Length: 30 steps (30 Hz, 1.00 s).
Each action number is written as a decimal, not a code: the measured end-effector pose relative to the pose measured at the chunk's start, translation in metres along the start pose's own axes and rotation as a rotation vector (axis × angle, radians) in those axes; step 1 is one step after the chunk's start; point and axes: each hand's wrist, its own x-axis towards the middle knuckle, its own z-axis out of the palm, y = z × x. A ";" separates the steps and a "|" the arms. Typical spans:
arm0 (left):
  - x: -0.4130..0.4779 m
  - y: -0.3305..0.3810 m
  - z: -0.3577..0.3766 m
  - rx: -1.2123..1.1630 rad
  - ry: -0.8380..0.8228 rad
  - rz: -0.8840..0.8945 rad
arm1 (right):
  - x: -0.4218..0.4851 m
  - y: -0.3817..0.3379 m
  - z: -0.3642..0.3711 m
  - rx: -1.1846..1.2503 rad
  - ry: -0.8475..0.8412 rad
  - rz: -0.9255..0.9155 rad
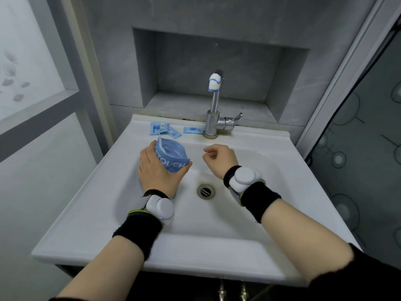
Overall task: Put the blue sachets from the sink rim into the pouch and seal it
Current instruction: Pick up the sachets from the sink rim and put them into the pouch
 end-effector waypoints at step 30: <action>0.002 0.002 -0.003 -0.034 0.020 0.016 | 0.092 -0.018 0.043 -0.670 -0.246 -0.289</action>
